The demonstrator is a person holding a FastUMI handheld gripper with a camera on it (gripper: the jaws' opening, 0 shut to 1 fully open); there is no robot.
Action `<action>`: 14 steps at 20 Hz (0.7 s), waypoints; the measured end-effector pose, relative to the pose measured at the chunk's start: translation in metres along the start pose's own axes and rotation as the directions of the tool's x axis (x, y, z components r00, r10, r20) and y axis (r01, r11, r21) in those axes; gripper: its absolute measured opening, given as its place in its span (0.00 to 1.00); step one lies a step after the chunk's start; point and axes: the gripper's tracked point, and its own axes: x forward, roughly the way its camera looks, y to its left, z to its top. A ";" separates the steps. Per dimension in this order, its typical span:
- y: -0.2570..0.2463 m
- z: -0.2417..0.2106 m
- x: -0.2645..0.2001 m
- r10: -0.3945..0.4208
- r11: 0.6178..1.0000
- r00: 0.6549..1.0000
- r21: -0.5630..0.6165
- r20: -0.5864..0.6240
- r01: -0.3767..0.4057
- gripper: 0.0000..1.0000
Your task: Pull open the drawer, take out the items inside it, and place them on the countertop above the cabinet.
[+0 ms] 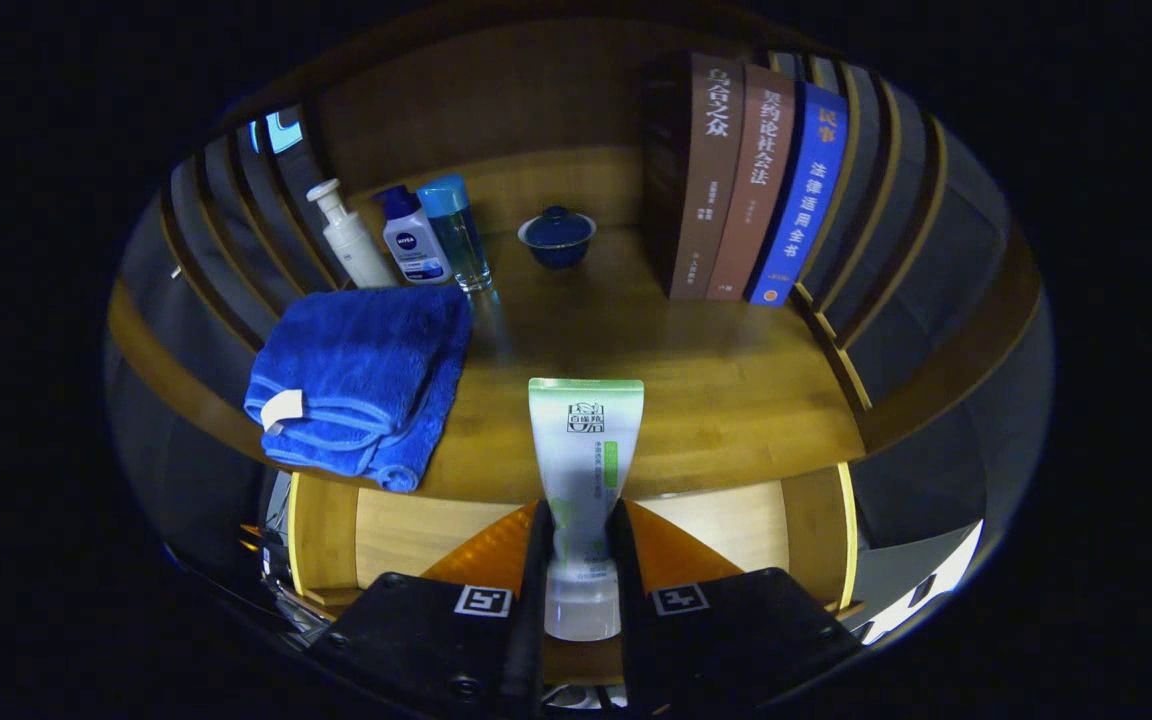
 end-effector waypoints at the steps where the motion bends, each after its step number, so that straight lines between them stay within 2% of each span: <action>1: 0.002 0.005 0.007 0.002 1.000 1.000 -0.004 -0.009 -0.002 0.36; 14: -0.007 0.043 0.081 -0.019 1.000 0.998 -0.015 -0.065 0.018 0.36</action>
